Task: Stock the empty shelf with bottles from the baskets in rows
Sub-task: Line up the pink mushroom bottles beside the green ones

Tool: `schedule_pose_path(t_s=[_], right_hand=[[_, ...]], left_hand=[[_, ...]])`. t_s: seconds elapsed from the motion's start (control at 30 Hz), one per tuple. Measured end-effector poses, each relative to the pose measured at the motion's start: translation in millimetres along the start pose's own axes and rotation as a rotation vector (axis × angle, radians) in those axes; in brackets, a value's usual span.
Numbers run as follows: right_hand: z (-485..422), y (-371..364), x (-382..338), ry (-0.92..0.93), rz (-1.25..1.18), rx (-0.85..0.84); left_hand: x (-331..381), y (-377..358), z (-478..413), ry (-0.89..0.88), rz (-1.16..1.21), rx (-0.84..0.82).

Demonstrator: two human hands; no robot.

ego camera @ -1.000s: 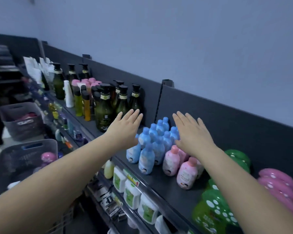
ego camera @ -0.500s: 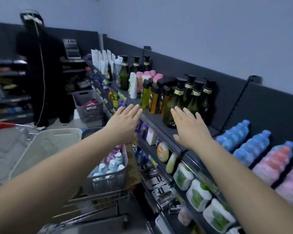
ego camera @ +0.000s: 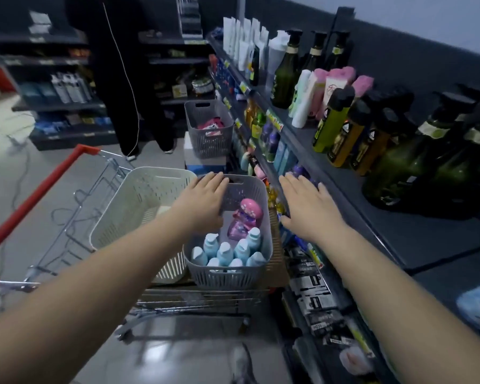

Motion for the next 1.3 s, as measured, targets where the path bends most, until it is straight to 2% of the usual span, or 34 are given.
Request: schedule_pose_path(t_s=[0.3, 0.67, 0.87, 1.03, 1.13, 1.3], right_hand=[[-113.7, -88.6, -29.7, 0.163, -0.059, -0.138], [-199.6, -164.9, -24.2, 0.208, -0.097, -0.299], [-222.5, -198.4, -39.2, 0.096, -0.21, -0.369], [-234.4, -220.9, -65.7, -0.008, -0.083, -0.248], [-235.5, -239.6, -91.3, -0.141, 0.004, -0.196], [-235.5, -269.7, -92.8, -0.233, 0.043, -0.12]], left_hand=[[-61.7, -91.2, -57.4, 0.173, 0.106, -0.2], [-75.1, -149.3, -148.1, 0.154, 0.217, -0.296], [-88.1, -193.6, -169.4, 0.103, 0.262, -0.378], [-98.8, -241.6, -190.9, 0.044, 0.355, -0.44], [-109.0, -265.9, -201.0, 0.04, 0.431, -0.462], [-116.5, -292.4, -222.4, 0.088, 0.583, -0.52]])
Point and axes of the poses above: each hand's wrist, its own z-axis away from the middle knuckle, its own y-axis out of the back of the hand, x = y × z, the point moved 1 cm from there along -z, towards the middle knuckle, and after that the axes turned 8 degrees about -y, right-handed, at the moved point
